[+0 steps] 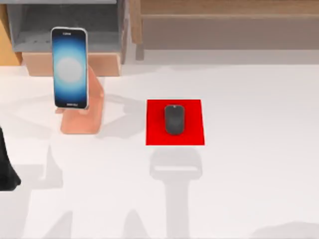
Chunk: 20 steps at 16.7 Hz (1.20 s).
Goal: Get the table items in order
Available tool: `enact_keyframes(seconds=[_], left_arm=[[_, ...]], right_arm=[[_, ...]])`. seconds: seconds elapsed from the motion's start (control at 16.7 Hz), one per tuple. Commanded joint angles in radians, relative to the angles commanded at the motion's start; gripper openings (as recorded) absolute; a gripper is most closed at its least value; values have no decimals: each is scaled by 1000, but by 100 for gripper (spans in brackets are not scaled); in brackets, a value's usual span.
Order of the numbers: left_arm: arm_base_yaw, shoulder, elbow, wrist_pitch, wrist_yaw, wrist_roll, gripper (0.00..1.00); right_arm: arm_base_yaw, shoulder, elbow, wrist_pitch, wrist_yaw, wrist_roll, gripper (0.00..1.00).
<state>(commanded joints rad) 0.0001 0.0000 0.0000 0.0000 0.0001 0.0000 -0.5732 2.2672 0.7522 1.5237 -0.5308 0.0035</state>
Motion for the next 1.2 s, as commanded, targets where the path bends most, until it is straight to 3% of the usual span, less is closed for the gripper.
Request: enact_keyframes(seconds=[0.3,1.08,1.2], left_arm=[[0,0,0,0,0,0,100],[0,0,0,0,0,0,100],[0,0,0,0,0,0,100]], right_arm=[[7,5,16,-11,7,0,100],[7,5,16,-11,7,0,2],[7,5,16,-11,7,0,0]])
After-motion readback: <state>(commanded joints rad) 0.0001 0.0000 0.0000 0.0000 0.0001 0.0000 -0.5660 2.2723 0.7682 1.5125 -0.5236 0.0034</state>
